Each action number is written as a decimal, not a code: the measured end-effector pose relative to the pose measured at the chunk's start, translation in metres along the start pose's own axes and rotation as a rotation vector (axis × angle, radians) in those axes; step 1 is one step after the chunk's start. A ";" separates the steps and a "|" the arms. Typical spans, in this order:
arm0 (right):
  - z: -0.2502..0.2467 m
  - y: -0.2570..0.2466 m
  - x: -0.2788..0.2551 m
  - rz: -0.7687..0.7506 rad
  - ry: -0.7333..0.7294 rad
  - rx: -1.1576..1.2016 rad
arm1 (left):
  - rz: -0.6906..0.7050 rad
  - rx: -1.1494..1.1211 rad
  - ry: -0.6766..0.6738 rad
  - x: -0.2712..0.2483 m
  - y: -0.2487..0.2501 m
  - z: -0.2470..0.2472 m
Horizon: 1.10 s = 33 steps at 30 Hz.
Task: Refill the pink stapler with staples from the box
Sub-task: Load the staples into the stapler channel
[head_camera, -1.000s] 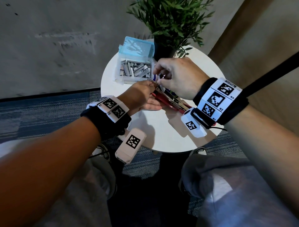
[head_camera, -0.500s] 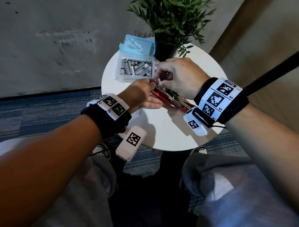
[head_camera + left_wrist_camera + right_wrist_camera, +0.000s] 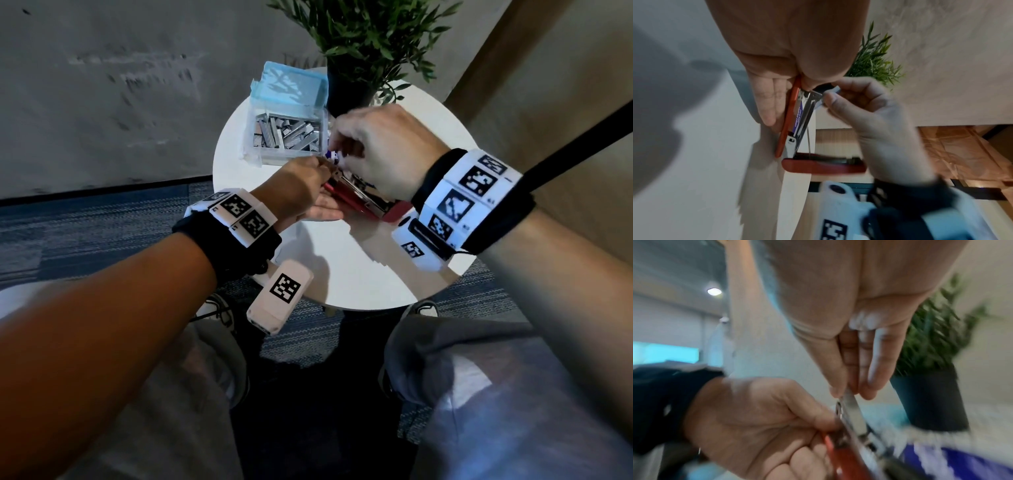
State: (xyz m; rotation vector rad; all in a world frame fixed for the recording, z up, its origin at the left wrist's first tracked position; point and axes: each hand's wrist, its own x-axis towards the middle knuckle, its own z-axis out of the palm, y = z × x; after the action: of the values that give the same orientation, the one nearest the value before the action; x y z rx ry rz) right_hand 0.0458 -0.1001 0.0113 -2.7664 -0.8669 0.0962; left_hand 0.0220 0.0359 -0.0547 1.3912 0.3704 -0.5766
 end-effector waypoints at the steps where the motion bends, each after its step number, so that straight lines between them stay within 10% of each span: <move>1: -0.003 -0.001 -0.001 -0.028 0.016 -0.030 | 0.008 -0.007 0.012 0.000 0.001 0.000; 33: 0.004 0.009 -0.022 0.157 0.291 0.714 | 0.204 0.125 0.121 0.003 0.020 -0.007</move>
State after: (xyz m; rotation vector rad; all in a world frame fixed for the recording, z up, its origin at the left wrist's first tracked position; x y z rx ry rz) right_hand 0.0325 -0.1187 0.0047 -2.0981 -0.4226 0.0211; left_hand 0.0370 0.0435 -0.0412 1.5674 0.2882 -0.3542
